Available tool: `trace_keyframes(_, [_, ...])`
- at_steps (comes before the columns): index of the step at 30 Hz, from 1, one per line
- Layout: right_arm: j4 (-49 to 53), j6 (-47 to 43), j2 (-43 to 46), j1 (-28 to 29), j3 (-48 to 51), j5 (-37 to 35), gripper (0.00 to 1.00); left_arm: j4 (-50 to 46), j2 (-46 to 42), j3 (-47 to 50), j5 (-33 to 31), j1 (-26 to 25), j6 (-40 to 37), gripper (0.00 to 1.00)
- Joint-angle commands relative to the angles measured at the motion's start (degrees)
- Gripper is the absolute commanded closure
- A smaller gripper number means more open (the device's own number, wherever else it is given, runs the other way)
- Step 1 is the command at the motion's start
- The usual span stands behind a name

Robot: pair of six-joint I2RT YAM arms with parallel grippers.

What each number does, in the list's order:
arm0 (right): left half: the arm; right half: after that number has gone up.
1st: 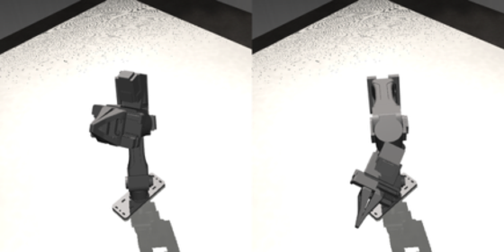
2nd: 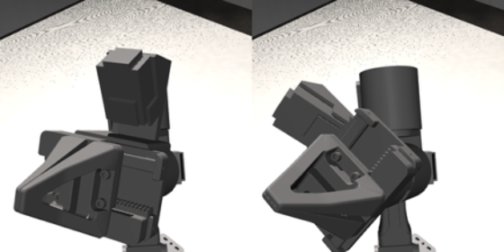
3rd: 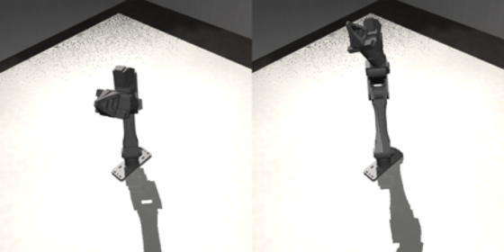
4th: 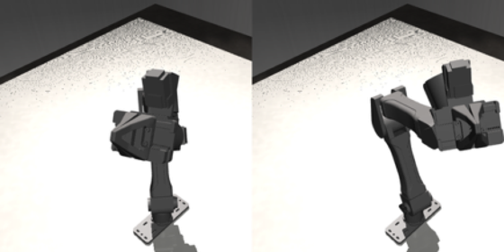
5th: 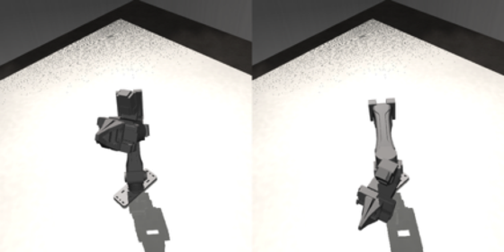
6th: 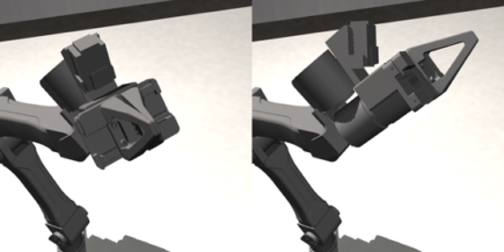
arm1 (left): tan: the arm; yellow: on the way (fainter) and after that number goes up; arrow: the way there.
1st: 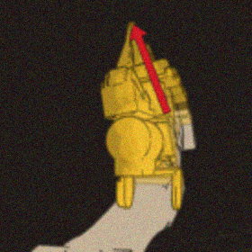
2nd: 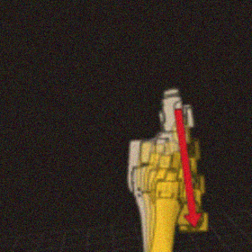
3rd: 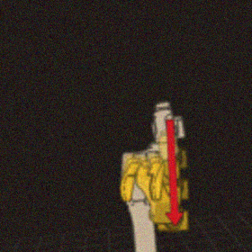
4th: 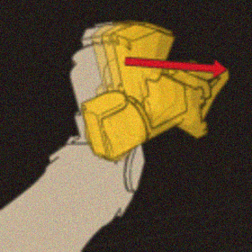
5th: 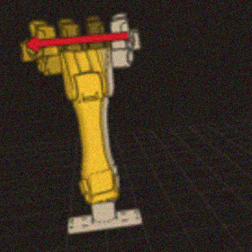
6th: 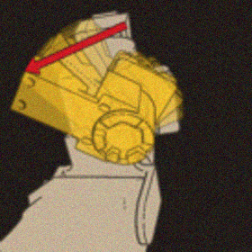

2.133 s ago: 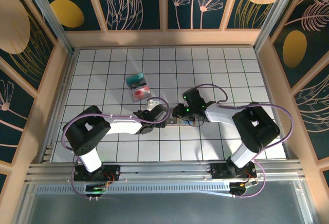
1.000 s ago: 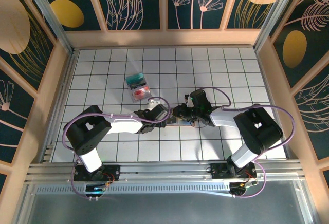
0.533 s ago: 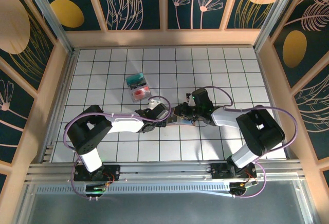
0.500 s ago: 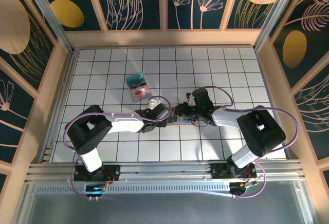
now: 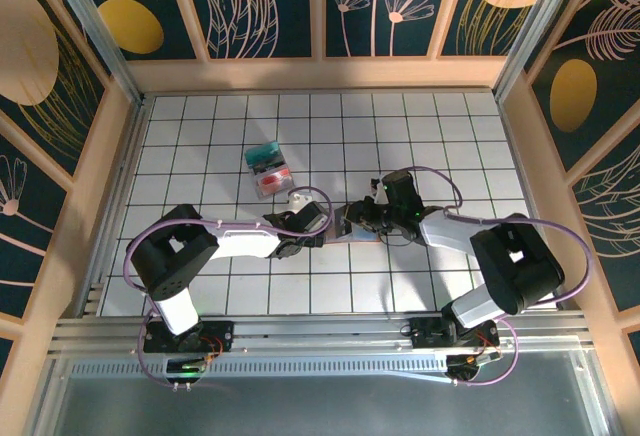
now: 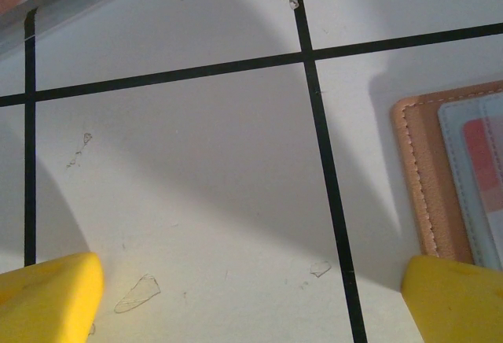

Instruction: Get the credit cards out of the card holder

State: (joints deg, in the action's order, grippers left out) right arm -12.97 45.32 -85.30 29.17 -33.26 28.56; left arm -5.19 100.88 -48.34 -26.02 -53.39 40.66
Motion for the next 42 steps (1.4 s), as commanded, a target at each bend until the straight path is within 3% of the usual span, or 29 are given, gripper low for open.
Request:
trace_keyframes(1, [1.00, -0.87, 1.65, -0.60, 0.65, -0.55, 0.85, -3.03, 3.01, 1.17, -0.65, 0.22, 0.37, 0.01])
trace_keyframes(11, [6.97, -3.09, 3.32, -0.54, -0.38, -6.52, 1.00, -2.94, 2.57, 1.22, -0.72, 0.23, 0.76, 0.01])
trace_keyframes(26, [15.92, -7.30, 9.51, -0.53, -3.26, -14.67, 1.00, -3.51, -2.35, 0.29, -0.60, 0.27, 1.49, 0.01])
trace_keyframes(35, [16.72, -8.07, 15.58, -0.64, -3.52, -18.04, 1.00, -2.48, -10.55, -1.50, -1.21, 0.63, 2.36, 0.01])
trace_keyframes(42, [13.67, -8.14, 19.20, -0.76, -2.79, -17.94, 1.00, 6.36, -18.98, 2.38, 5.63, 4.91, 1.71, 0.01])
